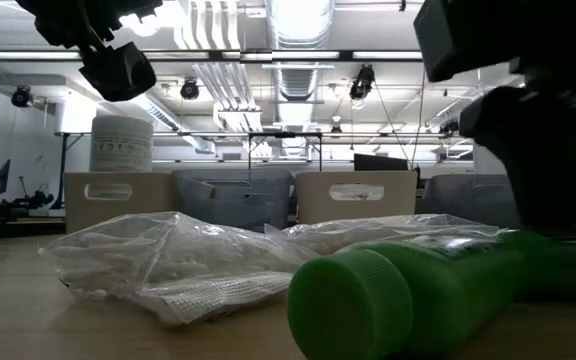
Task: Pick & Place Travel size toiletries
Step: Put the green shampoo into the gray bin
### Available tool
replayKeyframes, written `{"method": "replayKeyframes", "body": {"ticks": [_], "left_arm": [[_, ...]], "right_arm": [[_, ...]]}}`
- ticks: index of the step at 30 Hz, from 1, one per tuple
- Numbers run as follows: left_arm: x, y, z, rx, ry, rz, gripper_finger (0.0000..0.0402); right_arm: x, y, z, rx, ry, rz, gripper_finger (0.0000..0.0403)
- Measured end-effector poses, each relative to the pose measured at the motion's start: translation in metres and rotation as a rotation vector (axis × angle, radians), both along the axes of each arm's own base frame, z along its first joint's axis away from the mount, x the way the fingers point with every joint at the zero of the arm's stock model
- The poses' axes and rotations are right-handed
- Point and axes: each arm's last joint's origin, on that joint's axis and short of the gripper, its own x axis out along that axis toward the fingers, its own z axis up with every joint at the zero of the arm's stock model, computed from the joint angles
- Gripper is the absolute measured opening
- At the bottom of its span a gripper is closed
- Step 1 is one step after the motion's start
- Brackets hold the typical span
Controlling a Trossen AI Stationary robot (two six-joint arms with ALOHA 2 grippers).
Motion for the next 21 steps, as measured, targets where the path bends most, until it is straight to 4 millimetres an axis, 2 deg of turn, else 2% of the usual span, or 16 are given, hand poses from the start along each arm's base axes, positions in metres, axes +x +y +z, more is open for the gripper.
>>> {"method": "replayKeyframes", "body": {"ticks": [4,9,17,21], "left_arm": [[0.000,0.000,0.000,-0.001,0.001,0.001,0.0254],[0.000,0.000,0.000,-0.016,0.011,0.015,0.0253],[0.000,0.000,0.000,-0.020,0.012,0.014,0.0252],[0.000,0.000,0.000,0.004,-0.003,-0.007,0.0252]], "right_arm": [[-0.002,-0.001,-0.010,0.045,-0.007,-0.048,0.0339],[-0.005,-0.002,-0.012,0.050,0.009,-0.063,0.0296],[-0.007,-0.004,-0.008,0.054,0.030,-0.090,0.0187],[-0.011,-0.007,0.006,0.037,-0.007,-0.114,0.0132]]}}
